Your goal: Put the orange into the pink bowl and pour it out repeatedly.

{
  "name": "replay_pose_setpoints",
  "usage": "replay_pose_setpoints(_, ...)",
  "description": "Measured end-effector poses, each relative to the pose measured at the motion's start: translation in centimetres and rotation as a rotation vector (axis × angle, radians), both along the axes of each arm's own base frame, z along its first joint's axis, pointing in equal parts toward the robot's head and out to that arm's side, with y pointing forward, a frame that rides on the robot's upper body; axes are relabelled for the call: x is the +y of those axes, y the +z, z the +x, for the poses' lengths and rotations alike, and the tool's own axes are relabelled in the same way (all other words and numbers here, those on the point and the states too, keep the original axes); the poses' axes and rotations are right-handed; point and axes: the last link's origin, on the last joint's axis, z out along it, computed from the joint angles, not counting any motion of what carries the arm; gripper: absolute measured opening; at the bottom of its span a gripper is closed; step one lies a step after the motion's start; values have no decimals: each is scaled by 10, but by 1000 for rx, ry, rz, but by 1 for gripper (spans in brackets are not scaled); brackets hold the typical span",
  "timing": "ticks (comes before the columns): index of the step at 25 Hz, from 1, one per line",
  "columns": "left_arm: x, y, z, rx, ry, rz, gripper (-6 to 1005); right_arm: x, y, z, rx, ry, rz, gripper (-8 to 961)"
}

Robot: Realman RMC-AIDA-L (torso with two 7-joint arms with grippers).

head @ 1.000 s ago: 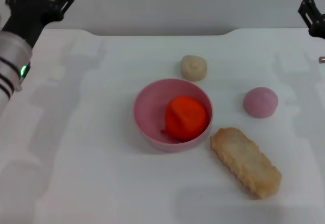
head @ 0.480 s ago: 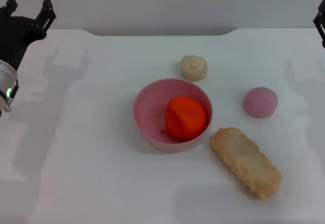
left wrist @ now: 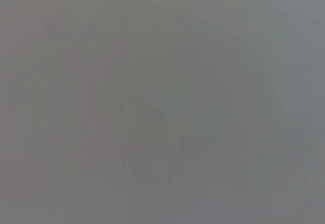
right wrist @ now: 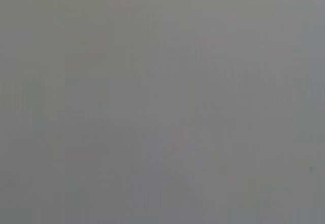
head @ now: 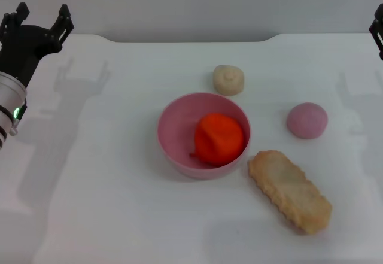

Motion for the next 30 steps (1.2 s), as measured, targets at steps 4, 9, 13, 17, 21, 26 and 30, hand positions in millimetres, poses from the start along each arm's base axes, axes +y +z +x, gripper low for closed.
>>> replay_pose_setpoints(4, 2, -2, 0, 9, 8, -14, 829, -1, 2, 0, 1, 3, 13, 826)
replay_pose_setpoints(9, 2, -3, 0, 11, 10, -17, 829, -1, 3, 1, 1, 3, 17, 826)
replay_pose_setpoints(13, 2, -3, 0, 13, 14, -21, 829, -1, 4, 1, -1, 3, 20, 826)
replay_pose_setpoints(17, 3, -4, 0, 12, 15, -23, 829, -1, 3, 2, -3, 1, 20, 826)
replay_pose_setpoints(21, 4, -5, 2, 12, 13, -26, 829, -1, 3, 4, -6, -4, 19, 827)
replay_pose_setpoints(26, 7, -6, 4, 15, 10, -31, 829, -1, 4, 6, 1, -14, 23, 827)
replay_pose_setpoints(30, 8, -8, 5, 17, 9, -37, 829, -1, 4, 7, 5, -19, 25, 827)
